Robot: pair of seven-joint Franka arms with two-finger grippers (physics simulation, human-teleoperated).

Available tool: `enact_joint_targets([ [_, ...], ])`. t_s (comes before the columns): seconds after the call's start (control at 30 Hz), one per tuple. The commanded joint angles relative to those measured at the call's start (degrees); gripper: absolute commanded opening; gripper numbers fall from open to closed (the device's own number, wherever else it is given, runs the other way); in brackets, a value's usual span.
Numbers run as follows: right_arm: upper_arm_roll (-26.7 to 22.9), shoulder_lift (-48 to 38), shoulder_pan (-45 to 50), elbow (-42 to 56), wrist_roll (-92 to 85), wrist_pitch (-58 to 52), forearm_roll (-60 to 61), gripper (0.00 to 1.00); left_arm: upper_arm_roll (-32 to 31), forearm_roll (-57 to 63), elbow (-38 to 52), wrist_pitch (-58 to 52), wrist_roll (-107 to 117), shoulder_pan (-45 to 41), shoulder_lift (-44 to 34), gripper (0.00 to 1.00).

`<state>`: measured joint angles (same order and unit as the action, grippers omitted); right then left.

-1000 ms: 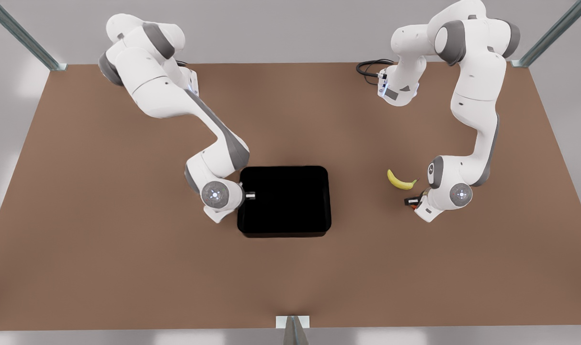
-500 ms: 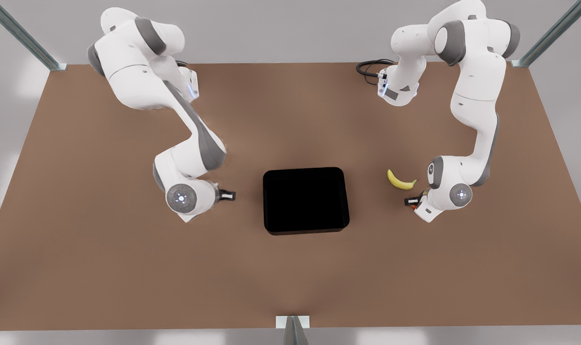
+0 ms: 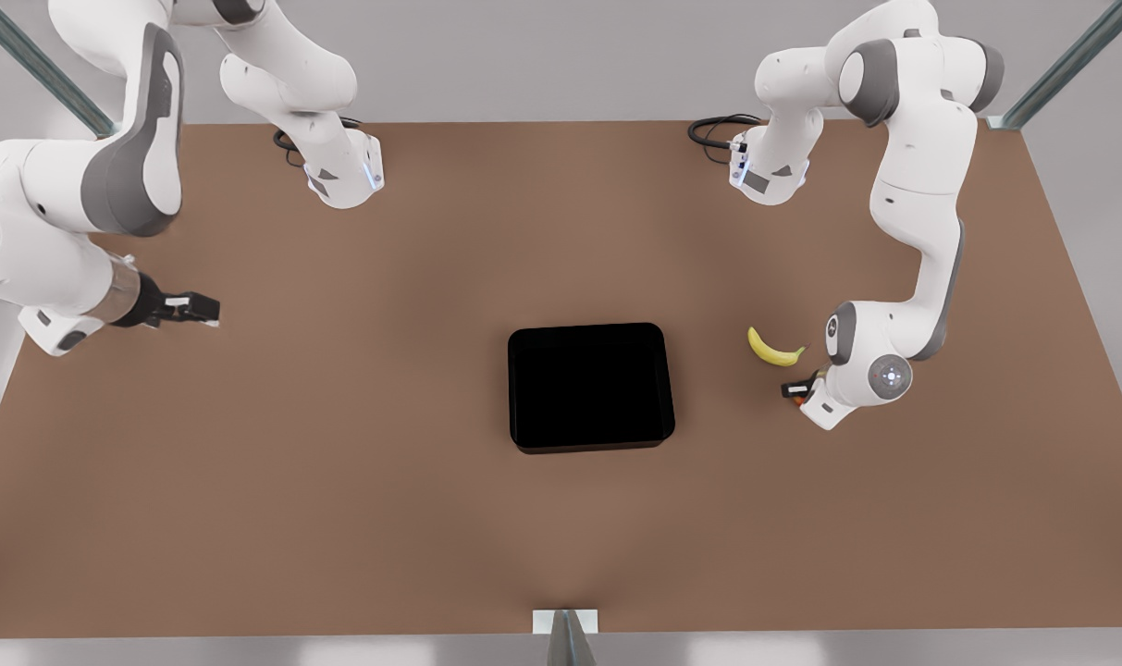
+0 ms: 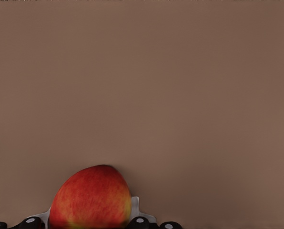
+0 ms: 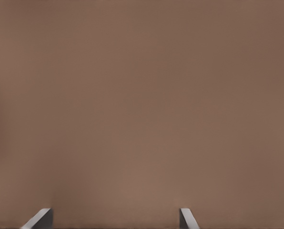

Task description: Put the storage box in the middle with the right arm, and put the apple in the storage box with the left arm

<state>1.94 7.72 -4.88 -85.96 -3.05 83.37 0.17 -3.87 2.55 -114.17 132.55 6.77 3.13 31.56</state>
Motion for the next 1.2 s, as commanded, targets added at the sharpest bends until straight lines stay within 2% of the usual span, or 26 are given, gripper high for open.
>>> enact_joint_targets([
  [0.0, 0.52, 0.1, 0.22, 0.0, 0.15, -0.05, -0.08, 1.0, 0.0, 0.0, 0.0, -0.01, 0.0, -0.05, 0.0, 0.7],
  [0.37, 0.87, 1.15, 0.66, 1.5, 0.06, -2.07, 0.0, 1.0, -0.09, 0.0, 0.7, -0.01, 0.35, -0.14, 0.17, 0.7],
  [0.43, 0.87, 1.68, 0.31, 1.5, -0.02, -2.07, 0.0, 1.0, 0.0, 0.0, 0.7, -0.01, 0.27, -0.23, 0.17, 0.95],
  [0.47, 0.87, 1.68, 0.4, 1.5, -0.02, -2.07, 0.0, 1.0, -0.09, 0.0, 0.7, -0.01, 0.26, -0.14, 0.17, 0.99],
  [0.83, 0.87, 2.3, 0.58, 1.5, 0.06, -1.63, 0.0, 1.0, -0.09, -0.09, 1.67, 0.17, 0.26, -0.23, 1.49, 0.98],
  [0.9, 0.87, 2.91, 0.58, 1.5, 0.15, -1.55, 0.0, 1.0, -0.09, -0.09, 1.67, 0.17, 0.26, -0.23, 1.49, 0.8],
  [0.93, 0.87, 2.91, 0.75, 1.5, 0.15, -1.46, 0.0, 1.0, -0.09, -0.09, 1.67, 0.17, 0.26, -0.23, 1.49, 0.77],
  [1.17, 0.87, 3.0, 0.23, 3.34, -0.02, -2.86, 0.27, 1.0, -0.09, -0.09, 1.76, 0.26, 0.26, -0.23, 1.49, 0.73],
])
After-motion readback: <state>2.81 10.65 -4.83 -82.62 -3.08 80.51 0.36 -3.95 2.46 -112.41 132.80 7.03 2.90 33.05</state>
